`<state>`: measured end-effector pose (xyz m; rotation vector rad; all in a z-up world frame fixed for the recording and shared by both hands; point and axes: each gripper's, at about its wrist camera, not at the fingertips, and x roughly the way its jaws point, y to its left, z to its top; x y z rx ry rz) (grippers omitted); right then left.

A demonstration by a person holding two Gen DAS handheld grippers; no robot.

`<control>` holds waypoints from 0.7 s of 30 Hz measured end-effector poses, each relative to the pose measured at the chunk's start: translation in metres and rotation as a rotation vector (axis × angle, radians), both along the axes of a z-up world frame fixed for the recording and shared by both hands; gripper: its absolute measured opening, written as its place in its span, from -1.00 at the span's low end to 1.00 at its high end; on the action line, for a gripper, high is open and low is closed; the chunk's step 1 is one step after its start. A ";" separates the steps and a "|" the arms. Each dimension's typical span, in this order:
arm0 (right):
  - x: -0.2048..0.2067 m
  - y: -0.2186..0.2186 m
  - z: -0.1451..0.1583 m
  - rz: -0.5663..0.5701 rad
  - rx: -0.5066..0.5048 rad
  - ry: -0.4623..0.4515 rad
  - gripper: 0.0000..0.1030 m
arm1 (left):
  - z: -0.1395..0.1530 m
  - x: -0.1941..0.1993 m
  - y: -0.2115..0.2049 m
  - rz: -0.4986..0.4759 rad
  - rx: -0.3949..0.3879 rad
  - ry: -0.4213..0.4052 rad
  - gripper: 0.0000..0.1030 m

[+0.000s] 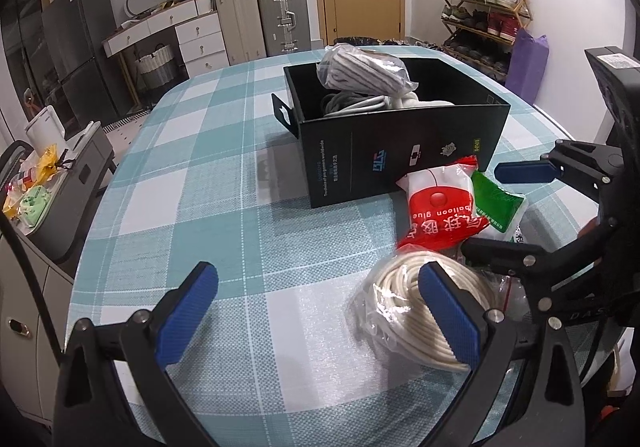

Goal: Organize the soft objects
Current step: 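Grasp the small green packet with the right tool while the left tool grasps the bagged white rope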

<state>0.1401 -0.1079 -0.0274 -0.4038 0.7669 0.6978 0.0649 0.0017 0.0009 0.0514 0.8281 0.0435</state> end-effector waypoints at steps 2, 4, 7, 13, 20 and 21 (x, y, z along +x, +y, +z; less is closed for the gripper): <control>-0.001 -0.002 0.000 0.008 0.014 0.006 0.38 | 0.000 0.000 0.000 -0.001 0.000 0.001 0.96; -0.001 -0.003 -0.001 0.013 0.017 0.017 0.14 | 0.000 0.001 0.000 -0.002 0.000 0.001 0.96; -0.003 -0.008 -0.001 0.011 0.031 0.008 0.11 | -0.001 0.001 0.000 -0.004 0.001 0.003 0.96; -0.006 -0.017 0.003 0.010 0.041 -0.020 -0.24 | -0.001 0.000 -0.001 -0.005 -0.004 0.002 0.96; -0.012 -0.021 0.006 0.020 0.061 -0.040 -0.40 | -0.001 0.001 -0.001 -0.005 -0.004 0.002 0.96; -0.013 -0.022 0.007 0.019 0.065 -0.045 -0.42 | -0.001 0.001 -0.001 -0.007 -0.006 0.002 0.96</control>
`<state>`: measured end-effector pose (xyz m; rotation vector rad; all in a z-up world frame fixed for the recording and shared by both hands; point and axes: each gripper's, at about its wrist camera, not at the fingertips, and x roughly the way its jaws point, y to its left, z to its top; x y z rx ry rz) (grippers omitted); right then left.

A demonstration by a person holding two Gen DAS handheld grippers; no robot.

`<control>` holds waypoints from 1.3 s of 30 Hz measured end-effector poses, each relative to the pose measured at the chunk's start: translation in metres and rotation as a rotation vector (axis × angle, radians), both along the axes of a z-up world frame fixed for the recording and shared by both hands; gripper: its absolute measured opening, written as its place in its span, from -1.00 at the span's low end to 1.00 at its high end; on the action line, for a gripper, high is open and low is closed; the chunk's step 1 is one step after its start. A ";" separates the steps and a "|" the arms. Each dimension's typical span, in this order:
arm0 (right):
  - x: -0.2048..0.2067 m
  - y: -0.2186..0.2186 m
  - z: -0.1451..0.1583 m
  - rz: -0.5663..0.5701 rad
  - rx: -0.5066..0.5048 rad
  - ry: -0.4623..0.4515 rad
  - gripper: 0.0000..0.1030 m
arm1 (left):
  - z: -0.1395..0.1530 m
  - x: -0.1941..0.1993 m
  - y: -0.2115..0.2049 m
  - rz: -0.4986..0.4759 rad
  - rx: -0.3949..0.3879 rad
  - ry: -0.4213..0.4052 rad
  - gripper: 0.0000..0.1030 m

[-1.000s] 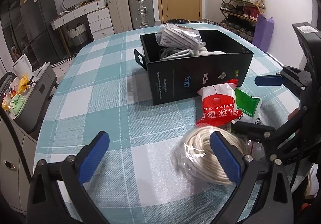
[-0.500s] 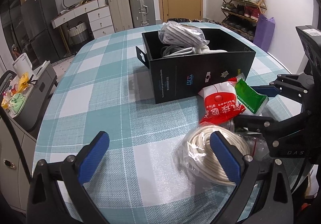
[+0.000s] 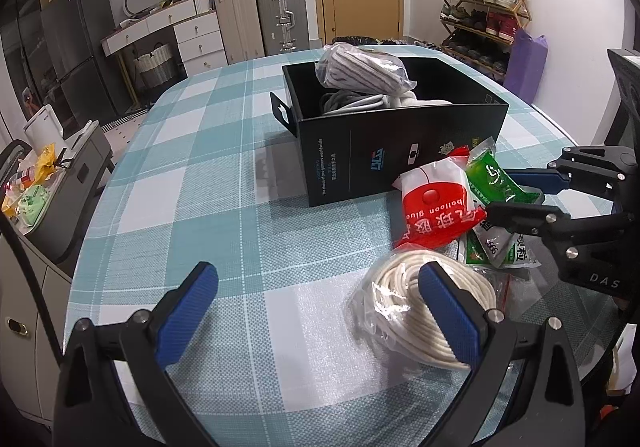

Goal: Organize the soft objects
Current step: 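Grasp the small green packet with the right tool while the left tool grasps the bagged white rope, then lift and carry the white rope bag and green packet over the black box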

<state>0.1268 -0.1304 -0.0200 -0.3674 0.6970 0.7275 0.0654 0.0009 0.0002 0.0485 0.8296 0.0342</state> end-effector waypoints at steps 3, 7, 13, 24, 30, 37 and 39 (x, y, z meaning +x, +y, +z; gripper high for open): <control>-0.003 -0.004 0.003 -0.002 0.013 -0.008 -0.45 | 0.000 -0.001 -0.001 -0.008 -0.007 0.000 0.96; -0.008 -0.012 0.006 -0.011 0.033 -0.019 -0.48 | 0.003 -0.003 -0.002 -0.028 -0.031 -0.003 0.96; -0.016 -0.020 0.010 -0.019 0.052 -0.040 -0.54 | 0.007 -0.008 -0.011 -0.100 -0.052 -0.006 0.96; -0.022 -0.026 0.010 -0.032 0.066 -0.036 -0.56 | 0.000 -0.012 -0.042 -0.257 -0.038 0.050 0.96; -0.020 -0.029 0.009 -0.038 0.078 -0.028 -0.56 | -0.010 -0.013 -0.057 -0.282 0.030 0.082 0.96; -0.020 -0.031 0.009 -0.040 0.085 -0.024 -0.56 | -0.012 -0.019 -0.058 -0.331 0.003 0.080 0.61; -0.020 -0.031 0.010 -0.041 0.087 -0.023 -0.56 | -0.010 -0.022 -0.057 -0.348 -0.005 0.072 0.46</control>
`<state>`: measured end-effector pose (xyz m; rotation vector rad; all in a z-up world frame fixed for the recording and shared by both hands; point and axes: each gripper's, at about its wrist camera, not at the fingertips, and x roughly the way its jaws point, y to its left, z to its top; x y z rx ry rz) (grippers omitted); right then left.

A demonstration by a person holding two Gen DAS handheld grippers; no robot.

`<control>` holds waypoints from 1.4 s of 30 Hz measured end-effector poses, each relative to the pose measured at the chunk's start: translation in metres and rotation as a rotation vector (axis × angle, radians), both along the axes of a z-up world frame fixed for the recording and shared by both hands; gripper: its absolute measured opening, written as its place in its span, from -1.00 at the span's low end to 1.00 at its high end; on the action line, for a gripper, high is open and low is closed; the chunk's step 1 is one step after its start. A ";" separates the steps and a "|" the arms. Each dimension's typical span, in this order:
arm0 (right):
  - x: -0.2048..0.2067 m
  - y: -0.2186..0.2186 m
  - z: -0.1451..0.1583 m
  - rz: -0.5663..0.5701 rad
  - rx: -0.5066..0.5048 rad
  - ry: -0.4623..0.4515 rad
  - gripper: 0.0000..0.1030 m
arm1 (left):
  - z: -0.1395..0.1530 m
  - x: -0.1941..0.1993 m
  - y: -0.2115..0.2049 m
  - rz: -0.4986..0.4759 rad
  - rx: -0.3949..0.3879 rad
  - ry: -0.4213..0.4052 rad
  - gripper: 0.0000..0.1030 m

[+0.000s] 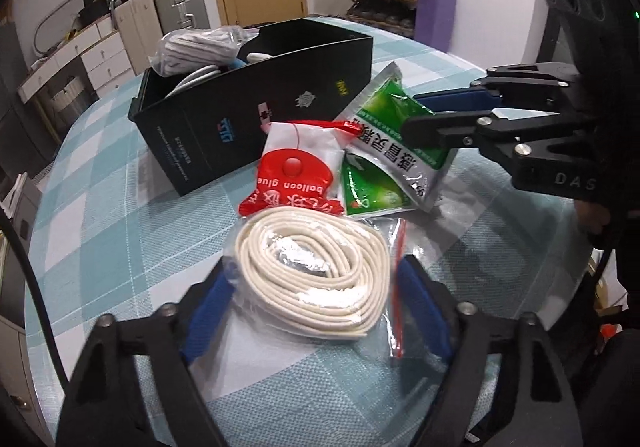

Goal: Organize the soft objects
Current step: 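Lift and carry the white rope bag and green packet over the black box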

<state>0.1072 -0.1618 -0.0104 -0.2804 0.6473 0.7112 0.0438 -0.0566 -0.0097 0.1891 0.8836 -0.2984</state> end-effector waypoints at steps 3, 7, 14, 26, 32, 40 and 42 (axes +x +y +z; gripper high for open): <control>0.000 -0.002 0.000 -0.002 0.006 0.002 -0.56 | 0.004 -0.005 0.001 -0.026 -0.009 0.001 0.15; -0.003 -0.004 0.001 0.004 0.011 0.003 -0.57 | 0.007 -0.006 0.005 -0.026 -0.033 0.000 0.02; -0.009 -0.010 0.004 0.002 0.026 -0.009 -0.58 | 0.014 -0.006 0.014 0.009 -0.072 -0.017 -0.03; -0.020 -0.021 0.015 -0.012 0.060 -0.048 -0.59 | 0.041 -0.012 0.035 0.077 -0.158 -0.101 -0.04; -0.024 -0.027 0.023 -0.028 0.090 -0.073 -0.59 | 0.052 -0.012 0.039 0.109 -0.178 -0.141 -0.04; -0.022 -0.033 0.036 -0.070 0.139 -0.108 -0.59 | 0.072 -0.002 0.050 0.157 -0.207 -0.203 -0.04; -0.020 -0.034 0.040 -0.083 0.150 -0.117 -0.59 | 0.078 0.003 0.054 0.172 -0.215 -0.217 -0.04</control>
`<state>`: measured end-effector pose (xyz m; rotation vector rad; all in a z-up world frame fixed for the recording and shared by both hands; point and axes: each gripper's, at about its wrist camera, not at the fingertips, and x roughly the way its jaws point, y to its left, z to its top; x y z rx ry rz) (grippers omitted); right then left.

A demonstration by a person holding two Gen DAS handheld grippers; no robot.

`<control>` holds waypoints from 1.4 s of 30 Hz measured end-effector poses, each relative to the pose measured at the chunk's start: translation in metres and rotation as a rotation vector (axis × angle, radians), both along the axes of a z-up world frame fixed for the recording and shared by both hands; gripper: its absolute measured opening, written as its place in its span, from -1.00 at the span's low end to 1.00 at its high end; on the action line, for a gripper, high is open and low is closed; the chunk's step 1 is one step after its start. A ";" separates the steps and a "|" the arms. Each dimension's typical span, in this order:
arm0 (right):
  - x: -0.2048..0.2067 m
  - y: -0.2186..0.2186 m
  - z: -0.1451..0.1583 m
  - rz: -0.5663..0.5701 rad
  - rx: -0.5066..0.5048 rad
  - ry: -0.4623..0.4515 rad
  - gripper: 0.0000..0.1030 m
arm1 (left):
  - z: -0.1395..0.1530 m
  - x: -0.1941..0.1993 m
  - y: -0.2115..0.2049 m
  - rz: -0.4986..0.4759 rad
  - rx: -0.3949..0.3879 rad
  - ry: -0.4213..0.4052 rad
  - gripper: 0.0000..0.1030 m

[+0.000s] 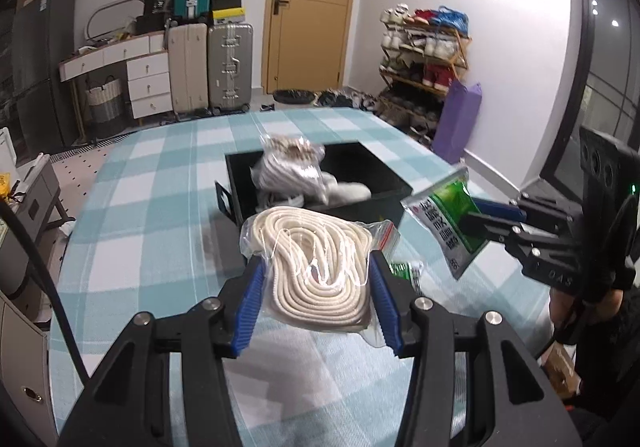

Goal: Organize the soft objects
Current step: 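Lift and carry the white rope bag and green packet over the black box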

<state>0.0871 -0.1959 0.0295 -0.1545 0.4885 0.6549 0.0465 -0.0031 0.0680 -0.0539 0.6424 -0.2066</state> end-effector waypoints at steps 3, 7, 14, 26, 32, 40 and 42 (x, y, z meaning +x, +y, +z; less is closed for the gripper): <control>0.002 0.000 0.004 -0.014 0.012 -0.013 -0.59 | 0.007 0.008 0.005 0.016 -0.006 -0.015 -0.04; 0.007 0.003 0.011 -0.033 0.024 -0.032 -0.59 | 0.014 0.019 0.009 0.025 -0.010 -0.033 -0.04; 0.018 0.008 0.022 -0.063 0.050 -0.042 -0.59 | 0.018 0.042 0.022 0.090 -0.034 -0.039 -0.04; 0.051 0.017 0.027 -0.106 0.069 -0.025 -0.59 | 0.013 0.077 0.043 0.202 -0.074 -0.035 -0.04; 0.063 0.024 0.026 -0.111 0.070 -0.007 -0.59 | 0.007 0.093 0.045 0.238 -0.073 -0.026 -0.03; 0.079 0.035 0.023 -0.131 0.062 0.006 -0.59 | -0.007 0.116 0.042 0.239 -0.059 0.015 -0.03; 0.086 0.038 0.020 -0.140 0.057 0.017 -0.59 | -0.011 0.120 0.037 0.223 -0.051 0.027 -0.03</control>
